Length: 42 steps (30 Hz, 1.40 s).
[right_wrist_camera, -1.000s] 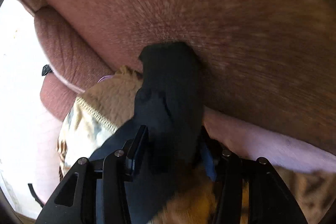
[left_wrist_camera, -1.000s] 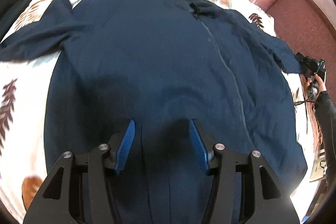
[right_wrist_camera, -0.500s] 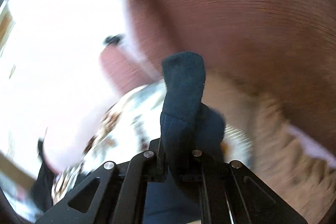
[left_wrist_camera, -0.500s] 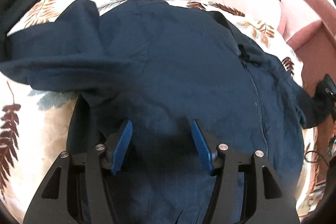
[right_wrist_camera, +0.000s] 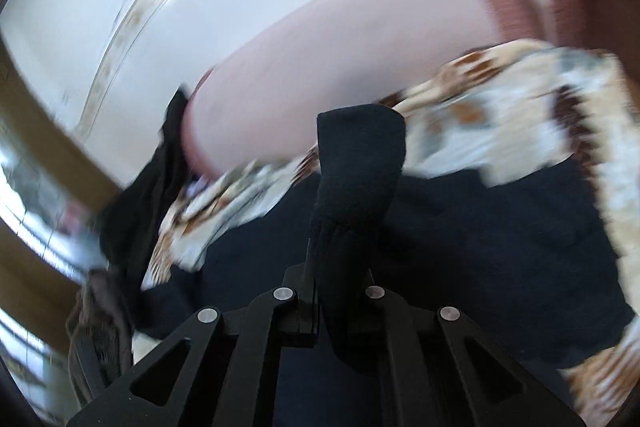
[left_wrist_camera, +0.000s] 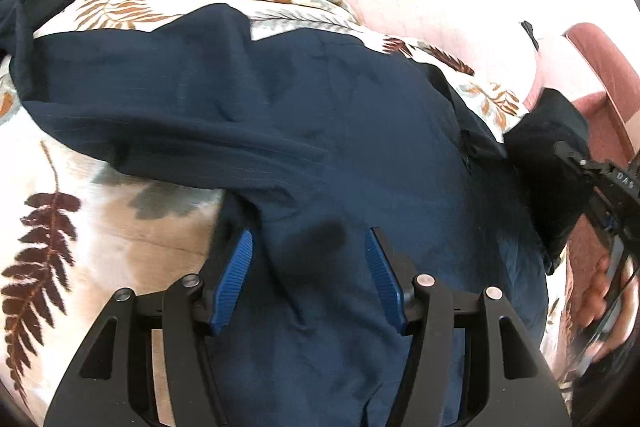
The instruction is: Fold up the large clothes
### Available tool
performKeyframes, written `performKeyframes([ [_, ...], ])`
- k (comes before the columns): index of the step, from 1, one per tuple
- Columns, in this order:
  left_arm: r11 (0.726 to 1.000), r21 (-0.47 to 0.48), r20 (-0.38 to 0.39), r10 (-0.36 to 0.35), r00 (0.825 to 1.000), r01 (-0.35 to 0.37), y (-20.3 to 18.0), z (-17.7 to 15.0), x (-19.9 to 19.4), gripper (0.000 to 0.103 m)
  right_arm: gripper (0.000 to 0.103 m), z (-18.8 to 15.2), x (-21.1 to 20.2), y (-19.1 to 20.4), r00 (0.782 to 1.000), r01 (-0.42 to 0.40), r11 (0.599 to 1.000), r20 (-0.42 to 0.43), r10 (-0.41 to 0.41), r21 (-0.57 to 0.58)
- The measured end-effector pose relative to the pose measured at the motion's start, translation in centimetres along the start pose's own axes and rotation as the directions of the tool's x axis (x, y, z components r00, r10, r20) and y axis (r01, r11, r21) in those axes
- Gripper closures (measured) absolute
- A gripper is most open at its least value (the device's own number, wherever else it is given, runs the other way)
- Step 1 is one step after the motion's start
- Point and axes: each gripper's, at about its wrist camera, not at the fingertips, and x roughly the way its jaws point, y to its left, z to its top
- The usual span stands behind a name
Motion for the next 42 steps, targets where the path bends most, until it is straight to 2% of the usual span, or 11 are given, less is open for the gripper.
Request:
performKeyframes([
  [5, 0.998, -0.043, 0.014, -0.036, 0.999, 0.036, 1.8, 0.5, -0.9, 0.046, 0.098, -3.8, 4.1, 4.0, 0.994, -0.053, 0.998, -0.099, 0.048, -0.045],
  [10, 0.992, -0.049, 0.024, -0.116, 0.993, 0.117, 2.4, 0.5, -1.3, 0.045, 0.075, -8.3, 9.1, 6.0, 0.963, -0.067, 0.998, -0.264, 0.06, -0.018],
  [13, 0.989, -0.033, 0.019, -0.144, 0.989, 0.145, 2.1, 0.4, -1.3, 0.045, 0.068, -10.1, 9.5, 5.9, 0.941, -0.053, 0.999, -0.335, 0.047, -0.009],
  [16, 0.985, -0.014, 0.003, -0.172, 0.985, 0.172, 1.3, 0.3, -0.9, 0.045, 0.061, -10.7, 5.9, 4.3, 0.947, -0.12, 0.992, -0.295, 0.129, 0.047],
  [20, 0.984, 0.0, -0.068, -0.178, 0.982, 0.178, -0.8, 0.6, 1.5, 0.037, 0.052, -10.1, 0.0, -0.6, 0.974, -0.106, 0.986, -0.185, 0.128, 0.128],
  [25, 0.997, 0.003, -0.138, -0.074, 0.988, 0.075, -3.3, 1.8, 4.1, 0.037, 0.052, -9.5, -5.8, -7.6, 0.991, -0.085, 0.965, -0.081, 0.108, 0.247],
  [29, 0.998, 0.045, -0.077, 0.05, 0.996, -0.047, -4.7, 2.6, 2.7, 0.083, 0.052, -9.1, -9.5, -11.7, 0.998, -0.052, 0.957, -0.002, 0.055, 0.284],
  [31, 0.996, 0.055, -0.045, 0.069, 0.997, -0.066, -4.6, 2.6, 1.5, 0.091, 0.052, -8.8, -11.0, -13.6, 0.999, -0.032, 0.951, 0.042, 0.021, 0.308],
  [35, 1.0, 0.002, -0.015, 0.027, 1.0, -0.027, -3.1, 2.6, -0.6, 0.099, 0.052, -8.3, -13.0, -17.8, 0.991, -0.006, 0.915, 0.122, -0.047, 0.404],
  [38, 0.997, 0.001, 0.067, 0.082, 0.994, -0.082, -2.1, 2.5, -2.5, 0.103, 0.051, -7.9, -13.3, -20.0, 0.988, 0.018, 0.894, 0.128, -0.084, 0.448],
  [42, 0.999, -0.017, 0.028, 0.042, 0.999, -0.041, -0.9, 3.0, -2.6, 0.103, 0.051, -7.4, -12.0, -21.6, 0.99, 0.03, 0.879, 0.105, -0.091, 0.475],
])
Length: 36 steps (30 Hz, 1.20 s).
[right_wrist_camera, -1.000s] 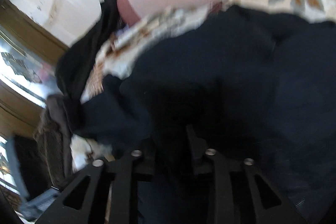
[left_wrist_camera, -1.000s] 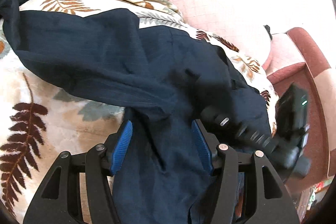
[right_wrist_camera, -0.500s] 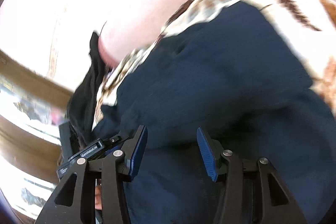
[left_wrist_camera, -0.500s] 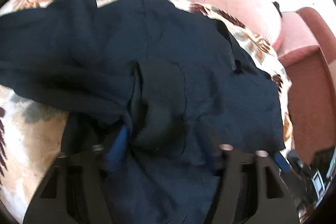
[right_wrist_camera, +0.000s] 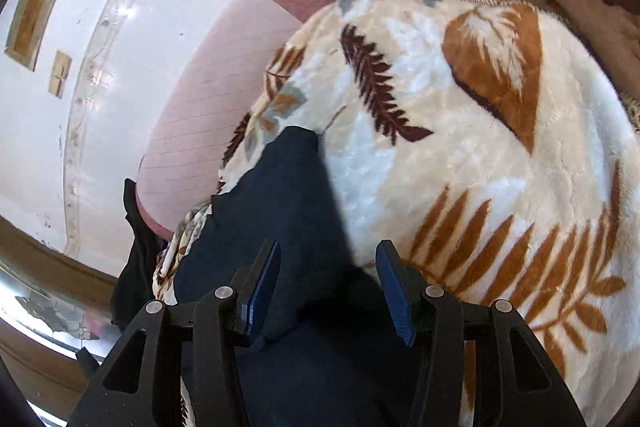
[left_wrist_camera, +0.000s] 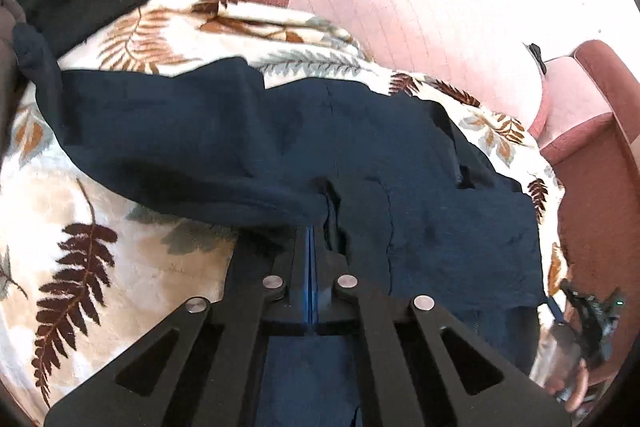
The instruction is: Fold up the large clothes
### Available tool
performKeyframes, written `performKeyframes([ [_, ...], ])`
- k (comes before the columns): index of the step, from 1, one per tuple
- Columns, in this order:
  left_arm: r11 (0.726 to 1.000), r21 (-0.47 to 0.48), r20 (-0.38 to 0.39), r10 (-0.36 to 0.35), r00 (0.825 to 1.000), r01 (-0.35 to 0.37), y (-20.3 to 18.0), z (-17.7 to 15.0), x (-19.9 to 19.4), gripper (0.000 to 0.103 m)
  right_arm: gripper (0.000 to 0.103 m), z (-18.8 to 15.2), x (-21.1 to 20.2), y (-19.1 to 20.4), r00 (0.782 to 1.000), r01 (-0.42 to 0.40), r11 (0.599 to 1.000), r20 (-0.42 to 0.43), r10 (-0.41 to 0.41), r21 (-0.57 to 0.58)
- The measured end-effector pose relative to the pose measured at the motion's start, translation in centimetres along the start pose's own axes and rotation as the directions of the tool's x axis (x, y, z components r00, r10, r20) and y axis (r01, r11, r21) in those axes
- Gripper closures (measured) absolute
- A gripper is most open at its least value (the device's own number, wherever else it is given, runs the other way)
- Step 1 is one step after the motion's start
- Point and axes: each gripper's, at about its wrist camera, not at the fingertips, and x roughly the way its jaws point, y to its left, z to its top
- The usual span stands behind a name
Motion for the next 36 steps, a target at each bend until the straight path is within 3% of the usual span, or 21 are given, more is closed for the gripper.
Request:
performKeyframes([
  [4, 0.999, -0.026, -0.11, -0.043, 0.993, 0.04, -0.5, -0.3, 1.8, 0.103, 0.051, -0.4, 0.9, -0.2, 0.999, -0.041, 0.998, -0.001, 0.041, 0.037],
  [6, 0.997, -0.025, -0.139, -0.082, 0.987, 0.08, -1.6, -1.1, 2.0, 0.096, 0.051, -1.1, 1.3, 0.1, 0.999, -0.05, 0.998, -0.014, 0.05, 0.026],
  [7, 0.994, -0.013, -0.159, -0.109, 0.981, 0.108, -2.7, -1.9, 2.0, 0.081, 0.051, -1.5, 1.6, 0.4, 0.998, -0.051, 0.999, -0.026, 0.051, 0.008],
  [8, 0.993, -0.005, -0.178, -0.121, 0.977, 0.122, -3.5, -2.5, 2.1, 0.055, 0.051, -1.7, 1.7, 0.7, 0.998, -0.051, 0.999, -0.035, 0.051, -0.004],
  [10, 0.989, -0.002, -0.204, -0.148, 0.968, 0.15, -5.2, -3.9, 2.5, 0.042, 0.051, -2.1, 1.7, 1.2, 0.998, -0.051, 0.998, -0.043, 0.05, -0.028],
  [12, 0.988, 0.012, -0.234, -0.148, 0.961, 0.155, -6.5, -4.6, 3.5, 0.042, 0.051, -2.2, 1.5, 1.4, 0.997, -0.058, 0.998, -0.043, 0.056, -0.033],
  [15, 0.997, -0.002, -0.278, -0.072, 0.958, 0.074, -7.1, -4.6, 6.3, 0.042, 0.051, -2.3, 0.9, 1.6, 0.997, -0.074, 0.997, -0.036, 0.072, -0.034],
  [18, 0.989, -0.135, -0.284, -0.1, 0.954, 0.063, -5.6, -3.7, 8.1, 0.044, 0.051, -2.1, -0.1, 1.9, 0.997, -0.078, 0.995, -0.02, 0.077, -0.054],
  [19, 0.979, -0.184, -0.249, -0.131, 0.96, 0.086, -5.2, -3.1, 7.8, 0.051, 0.051, -2.0, -0.4, 1.9, 0.997, -0.076, 0.995, -0.013, 0.075, -0.062],
  [20, 0.974, -0.203, -0.227, -0.149, 0.962, 0.103, -5.0, -2.6, 7.5, 0.073, 0.051, -1.8, -0.7, 1.9, 0.997, -0.073, 0.995, -0.005, 0.073, -0.07],
  [22, 0.969, -0.205, -0.185, -0.177, 0.967, 0.138, -5.0, -1.7, 6.4, 0.091, 0.051, -1.4, -1.2, 1.8, 0.998, -0.062, 0.995, 0.009, 0.063, -0.077],
  [27, 0.979, -0.142, -0.046, -0.152, 0.987, 0.144, -4.1, -0.8, 2.0, 0.092, 0.05, 0.0, -1.2, 1.3, 0.999, -0.024, 0.997, 0.028, 0.026, -0.069],
  [29, 0.985, -0.141, -0.013, -0.103, 0.995, 0.1, -2.6, -0.9, 1.0, 0.092, 0.049, 0.4, -0.3, 1.4, 1.0, -0.004, 0.997, 0.008, 0.005, -0.076],
  [32, 0.984, -0.172, -0.026, -0.048, 0.998, 0.043, -0.2, -1.5, 1.4, 0.092, 0.048, 0.5, 1.8, 1.9, 0.999, 0.022, 0.995, -0.038, -0.026, -0.096],
  [36, 0.978, -0.208, -0.097, -0.052, 0.994, 0.031, 1.1, -2.5, 3.7, 0.092, 0.048, -0.3, 5.6, 2.7, 0.993, 0.03, 0.994, -0.106, -0.041, -0.103],
])
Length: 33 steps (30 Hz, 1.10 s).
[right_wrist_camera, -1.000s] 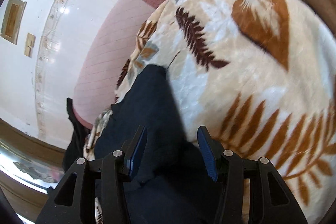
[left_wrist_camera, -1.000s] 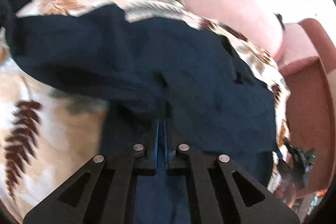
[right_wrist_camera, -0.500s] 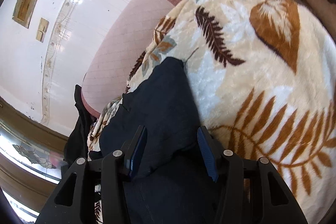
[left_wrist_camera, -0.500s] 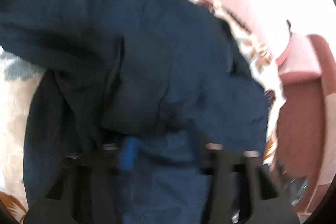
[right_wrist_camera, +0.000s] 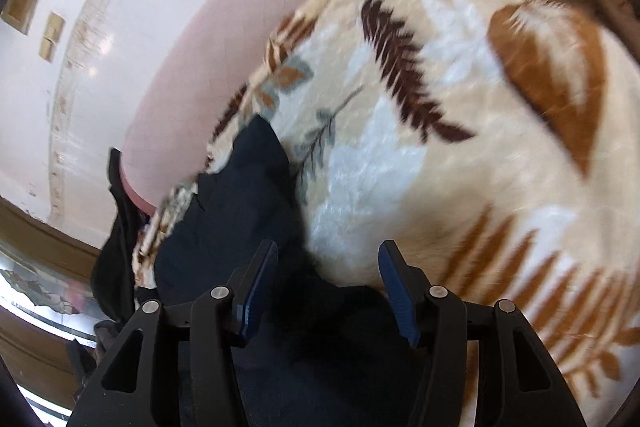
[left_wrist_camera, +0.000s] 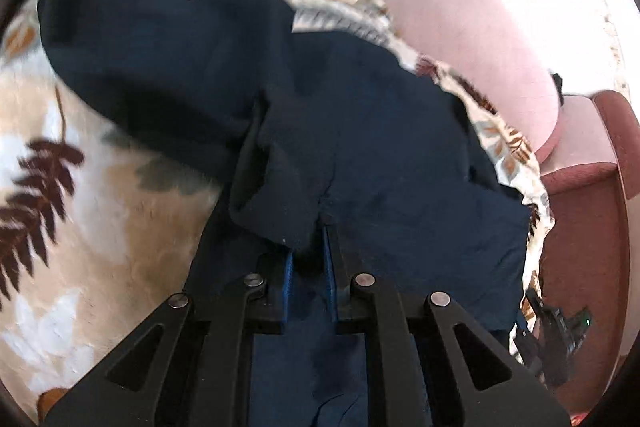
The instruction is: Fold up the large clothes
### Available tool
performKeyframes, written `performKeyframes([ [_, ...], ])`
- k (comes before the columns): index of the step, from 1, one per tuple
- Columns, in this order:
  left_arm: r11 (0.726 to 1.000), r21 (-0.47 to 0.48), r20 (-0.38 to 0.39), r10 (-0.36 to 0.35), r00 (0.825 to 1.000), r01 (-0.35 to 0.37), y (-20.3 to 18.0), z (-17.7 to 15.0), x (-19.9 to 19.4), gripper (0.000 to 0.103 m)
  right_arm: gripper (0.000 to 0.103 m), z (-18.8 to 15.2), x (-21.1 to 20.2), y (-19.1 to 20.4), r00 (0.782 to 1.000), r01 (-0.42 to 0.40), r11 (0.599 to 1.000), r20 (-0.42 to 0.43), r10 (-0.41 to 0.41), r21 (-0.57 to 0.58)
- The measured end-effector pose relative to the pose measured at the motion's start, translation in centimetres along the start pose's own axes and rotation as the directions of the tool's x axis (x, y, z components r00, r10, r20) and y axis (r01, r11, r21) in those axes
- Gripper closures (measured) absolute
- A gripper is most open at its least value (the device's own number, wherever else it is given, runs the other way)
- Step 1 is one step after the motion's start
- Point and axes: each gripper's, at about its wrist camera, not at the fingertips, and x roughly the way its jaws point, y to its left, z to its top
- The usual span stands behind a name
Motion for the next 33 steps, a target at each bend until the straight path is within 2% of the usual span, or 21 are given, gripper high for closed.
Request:
performKeyframes([
  [3, 1.0, 0.01, -0.001, 0.009, 1.0, -0.009, 0.1, -0.3, 0.0, 0.092, 0.049, -0.7, 1.9, 1.6, 0.998, -0.034, 0.998, -0.046, 0.032, -0.051],
  [5, 1.0, 0.016, 0.003, 0.001, 1.0, -0.001, -0.3, 0.0, -0.1, 0.092, 0.096, -0.9, 2.2, 3.8, 0.998, -0.032, 0.981, -0.065, 0.02, -0.191],
  [6, 1.0, 0.019, 0.008, -0.009, 1.0, 0.008, -0.5, 0.2, -0.1, 0.092, 0.102, -0.8, 1.4, 4.9, 1.0, 0.016, 0.966, -0.014, -0.02, -0.258],
  [9, 0.999, 0.047, 0.027, -0.025, 0.999, 0.024, -0.7, 0.5, -0.5, 0.092, 0.103, 0.3, -1.6, 5.1, 0.993, 0.04, 0.965, 0.114, -0.01, -0.261],
  [12, 0.997, 0.072, 0.0, 0.022, 1.0, -0.022, -0.7, 0.3, 1.0, 0.092, 0.103, 1.3, -1.0, 3.3, 0.987, 0.142, 0.967, 0.108, -0.122, -0.211],
  [13, 0.997, 0.072, -0.014, 0.027, 1.0, -0.026, -0.6, 0.2, 1.6, 0.092, 0.099, 1.5, -0.3, 2.4, 0.99, 0.137, 0.975, 0.069, -0.126, -0.178],
  [15, 0.998, 0.063, -0.026, 0.017, 1.0, -0.015, 0.0, 0.0, 2.1, 0.092, 0.095, 1.6, 0.0, 1.1, 0.998, 0.044, 0.996, 0.043, -0.041, -0.078],
  [17, 0.998, 0.059, -0.022, 0.007, 1.0, -0.006, 0.1, -0.1, 2.0, 0.092, 0.075, 1.9, 0.6, 0.9, 0.998, -0.054, 0.998, 0.042, 0.054, -0.017],
  [18, 0.998, 0.059, -0.022, 0.008, 1.0, -0.006, 0.1, -0.2, 1.9, 0.092, 0.048, 2.0, 1.3, 1.0, 0.997, -0.07, 0.998, 0.042, 0.07, -0.005],
  [19, 0.998, 0.062, -0.022, 0.009, 1.0, -0.008, 0.0, -0.2, 1.9, 0.092, 0.038, 2.1, 2.0, 1.3, 0.998, -0.058, 0.998, 0.036, 0.058, -0.001],
  [20, 0.998, 0.067, -0.02, 0.011, 1.0, -0.01, -0.1, -0.2, 1.8, 0.092, 0.038, 2.3, 2.9, 1.7, 0.999, -0.04, 0.999, 0.025, 0.04, 0.001],
  [22, 0.997, 0.074, -0.018, 0.011, 1.0, -0.01, -0.2, -0.2, 1.6, 0.092, 0.039, 2.5, 4.8, 2.3, 0.997, -0.069, 0.998, -0.017, 0.069, 0.01],
  [23, 0.997, 0.074, -0.017, 0.009, 1.0, -0.008, -0.2, -0.2, 1.6, 0.092, 0.042, 2.5, 5.6, 2.7, 0.996, -0.079, 0.997, -0.039, 0.079, 0.01],
  [24, 0.997, 0.072, -0.017, 0.002, 1.0, -0.001, -0.2, -0.1, 1.5, 0.092, 0.073, 2.6, 5.6, 3.2, 0.996, -0.086, 0.996, -0.041, 0.086, -0.02],
  [25, 0.998, 0.069, -0.017, -0.006, 1.0, 0.007, -0.2, 0.0, 1.5, 0.092, 0.098, 2.8, 5.4, 4.4, 0.999, -0.05, 0.995, -0.018, 0.049, -0.087],
  [26, 0.997, 0.065, -0.019, -0.029, 0.999, 0.031, -0.2, 0.1, 1.4, 0.092, 0.099, 3.0, 4.7, 5.0, 0.999, -0.023, 0.992, 0.034, 0.028, -0.126],
  [28, 0.996, 0.07, -0.02, -0.052, 0.998, 0.054, -0.5, 0.3, 1.5, 0.092, 0.101, 3.2, 2.5, 5.8, 0.985, -0.002, 0.982, 0.169, 0.035, -0.189],
  [29, 0.995, 0.081, -0.022, -0.056, 0.998, 0.057, -0.8, 0.4, 1.9, 0.091, 0.101, 3.4, 2.2, 5.7, 0.981, 0.019, 0.981, 0.195, 0.019, -0.191],
  [30, 0.995, 0.091, -0.03, -0.048, 0.998, 0.05, -1.1, 0.5, 2.6, 0.091, 0.101, 3.7, 2.5, 5.3, 0.98, 0.047, 0.982, 0.198, -0.01, -0.183],
  [32, 0.995, 0.1, -0.057, -0.018, 0.998, 0.024, -1.4, 0.5, 4.1, 0.089, 0.101, 4.3, 5.1, 4.1, 0.986, 0.142, 0.973, 0.11, -0.123, -0.18],
  [33, 0.994, 0.106, -0.075, -0.007, 0.997, 0.015, -1.4, 0.4, 4.7, 0.089, 0.101, 4.2, 6.2, 3.5, 0.981, 0.193, 0.963, 0.065, -0.184, -0.19],
])
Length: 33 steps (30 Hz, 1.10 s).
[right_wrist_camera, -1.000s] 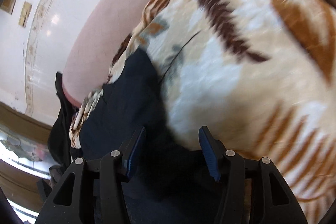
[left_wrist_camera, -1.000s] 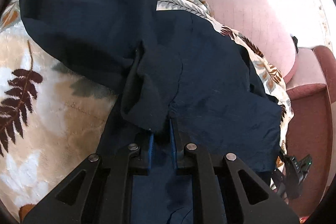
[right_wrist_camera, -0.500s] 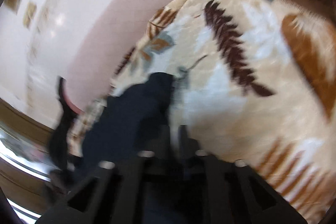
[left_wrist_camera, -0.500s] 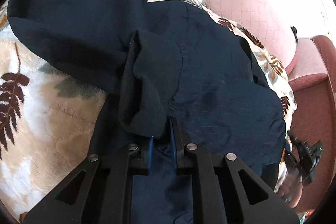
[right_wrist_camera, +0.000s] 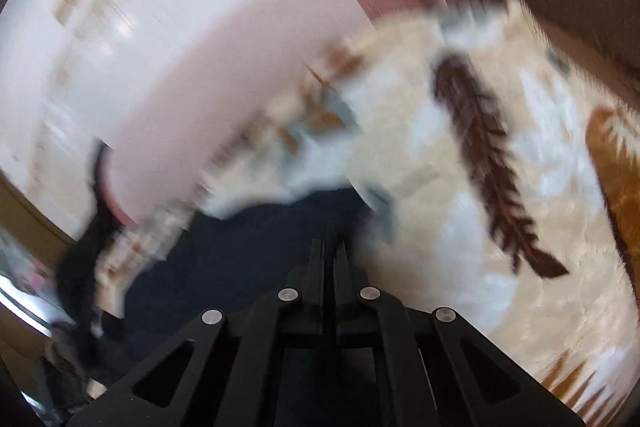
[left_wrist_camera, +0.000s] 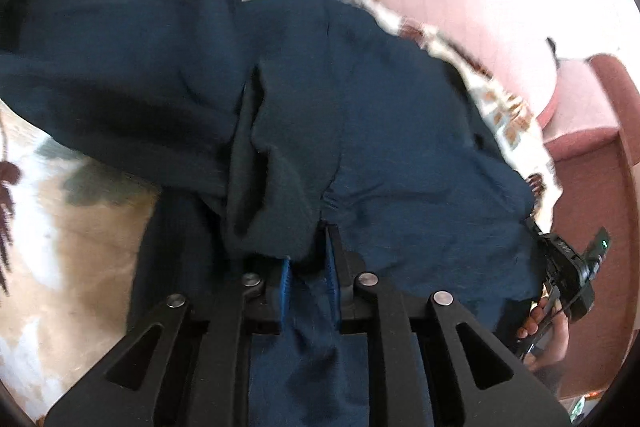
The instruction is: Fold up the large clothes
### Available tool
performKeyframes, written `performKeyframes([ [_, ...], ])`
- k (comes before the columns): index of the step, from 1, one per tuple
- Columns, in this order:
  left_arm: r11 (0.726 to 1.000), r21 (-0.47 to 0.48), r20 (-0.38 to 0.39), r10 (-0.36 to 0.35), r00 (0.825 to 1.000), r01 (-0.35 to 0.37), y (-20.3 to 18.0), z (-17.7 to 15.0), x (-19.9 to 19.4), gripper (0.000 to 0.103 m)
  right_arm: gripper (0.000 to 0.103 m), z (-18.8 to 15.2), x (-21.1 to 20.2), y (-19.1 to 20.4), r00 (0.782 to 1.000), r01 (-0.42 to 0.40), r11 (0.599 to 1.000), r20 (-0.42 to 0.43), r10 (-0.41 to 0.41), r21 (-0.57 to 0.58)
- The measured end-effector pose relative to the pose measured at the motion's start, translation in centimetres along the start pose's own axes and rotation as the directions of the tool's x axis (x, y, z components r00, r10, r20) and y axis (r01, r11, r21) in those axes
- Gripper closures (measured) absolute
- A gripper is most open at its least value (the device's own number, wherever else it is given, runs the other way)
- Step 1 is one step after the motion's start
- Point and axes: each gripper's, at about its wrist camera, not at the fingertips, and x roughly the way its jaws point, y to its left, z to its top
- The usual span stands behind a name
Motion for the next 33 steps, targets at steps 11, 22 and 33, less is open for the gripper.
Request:
performKeyframes([
  [11, 0.992, -0.004, 0.058, -0.124, 0.991, 0.125, 2.0, -2.2, -5.8, 0.088, 0.068, -3.3, -6.0, 1.4, 0.977, -0.191, 0.98, 0.085, 0.195, -0.051],
  [22, 0.997, -0.022, 0.013, -0.067, 0.998, 0.067, 2.4, -0.4, -3.6, 0.088, 0.058, -4.9, -6.8, 10.7, 0.982, -0.19, 0.966, -0.024, 0.188, -0.178],
  [33, 0.983, -0.119, 0.169, 0.162, 0.972, -0.143, 12.9, 7.1, -12.9, 0.045, 0.057, -14.6, 3.4, 24.6, 0.879, -0.387, 0.896, -0.38, 0.288, -0.218],
])
